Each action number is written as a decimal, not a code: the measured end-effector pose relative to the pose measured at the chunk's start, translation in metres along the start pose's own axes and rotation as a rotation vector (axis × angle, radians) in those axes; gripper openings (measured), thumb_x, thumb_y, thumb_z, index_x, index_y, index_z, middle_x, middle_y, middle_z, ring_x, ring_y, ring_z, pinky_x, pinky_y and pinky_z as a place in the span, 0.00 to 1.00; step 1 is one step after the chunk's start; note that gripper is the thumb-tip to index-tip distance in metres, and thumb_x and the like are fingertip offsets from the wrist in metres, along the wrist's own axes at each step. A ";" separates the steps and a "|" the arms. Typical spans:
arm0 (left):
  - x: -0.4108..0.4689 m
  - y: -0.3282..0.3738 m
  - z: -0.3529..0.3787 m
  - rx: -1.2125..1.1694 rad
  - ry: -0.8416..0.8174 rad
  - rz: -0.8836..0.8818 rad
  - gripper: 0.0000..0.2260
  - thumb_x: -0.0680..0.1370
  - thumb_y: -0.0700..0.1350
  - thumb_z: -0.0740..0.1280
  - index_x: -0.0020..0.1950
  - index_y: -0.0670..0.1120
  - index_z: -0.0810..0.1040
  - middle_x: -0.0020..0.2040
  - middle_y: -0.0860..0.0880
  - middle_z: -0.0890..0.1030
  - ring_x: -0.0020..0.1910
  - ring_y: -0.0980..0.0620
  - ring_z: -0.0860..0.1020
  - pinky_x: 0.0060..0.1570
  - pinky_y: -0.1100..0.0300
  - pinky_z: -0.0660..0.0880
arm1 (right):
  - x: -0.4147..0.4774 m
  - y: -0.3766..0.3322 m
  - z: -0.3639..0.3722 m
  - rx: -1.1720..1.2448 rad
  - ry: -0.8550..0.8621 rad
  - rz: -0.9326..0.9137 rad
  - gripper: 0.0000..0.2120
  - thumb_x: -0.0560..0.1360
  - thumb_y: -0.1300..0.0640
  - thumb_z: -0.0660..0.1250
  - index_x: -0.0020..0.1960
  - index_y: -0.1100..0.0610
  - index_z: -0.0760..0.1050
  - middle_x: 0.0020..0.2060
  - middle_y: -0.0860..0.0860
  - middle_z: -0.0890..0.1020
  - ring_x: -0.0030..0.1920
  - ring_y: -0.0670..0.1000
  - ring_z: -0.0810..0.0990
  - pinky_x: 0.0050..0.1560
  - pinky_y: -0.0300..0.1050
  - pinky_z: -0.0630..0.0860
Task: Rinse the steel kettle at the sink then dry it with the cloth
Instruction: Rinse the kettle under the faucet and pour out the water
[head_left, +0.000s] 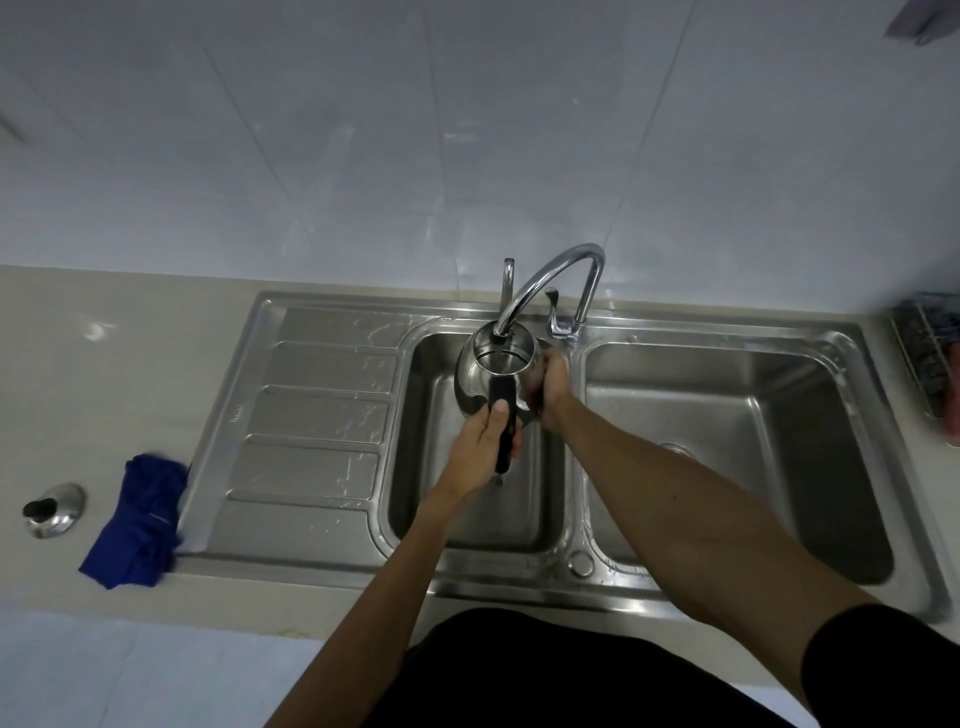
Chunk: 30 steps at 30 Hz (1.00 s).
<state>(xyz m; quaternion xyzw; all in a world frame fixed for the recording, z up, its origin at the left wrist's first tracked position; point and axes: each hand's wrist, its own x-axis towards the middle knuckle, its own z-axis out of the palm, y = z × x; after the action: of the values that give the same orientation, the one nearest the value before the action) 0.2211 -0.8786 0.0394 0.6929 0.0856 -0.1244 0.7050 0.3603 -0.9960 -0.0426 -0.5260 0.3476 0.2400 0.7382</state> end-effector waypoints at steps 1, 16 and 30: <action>0.000 0.001 0.000 -0.004 -0.001 -0.007 0.19 0.82 0.56 0.56 0.48 0.41 0.75 0.37 0.44 0.77 0.37 0.44 0.75 0.44 0.47 0.73 | 0.000 0.000 -0.001 -0.001 -0.008 0.004 0.18 0.78 0.43 0.59 0.38 0.52 0.78 0.24 0.47 0.81 0.31 0.47 0.78 0.31 0.42 0.72; -0.001 0.004 0.001 0.001 -0.006 -0.018 0.19 0.85 0.53 0.54 0.49 0.40 0.75 0.36 0.45 0.76 0.35 0.49 0.75 0.42 0.53 0.74 | -0.002 0.001 0.001 -0.063 -0.004 -0.029 0.36 0.64 0.32 0.65 0.60 0.57 0.83 0.50 0.55 0.87 0.51 0.54 0.84 0.49 0.47 0.78; -0.008 0.007 -0.002 -0.003 0.005 -0.011 0.17 0.86 0.50 0.53 0.47 0.40 0.73 0.35 0.45 0.75 0.33 0.49 0.74 0.37 0.59 0.74 | 0.002 0.007 0.004 -0.093 0.047 -0.008 0.46 0.53 0.27 0.66 0.62 0.54 0.82 0.55 0.57 0.86 0.54 0.57 0.84 0.59 0.52 0.79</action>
<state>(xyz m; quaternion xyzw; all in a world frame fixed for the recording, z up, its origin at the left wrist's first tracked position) 0.2157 -0.8761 0.0488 0.6915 0.0912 -0.1263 0.7053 0.3578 -0.9898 -0.0478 -0.5664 0.3513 0.2405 0.7056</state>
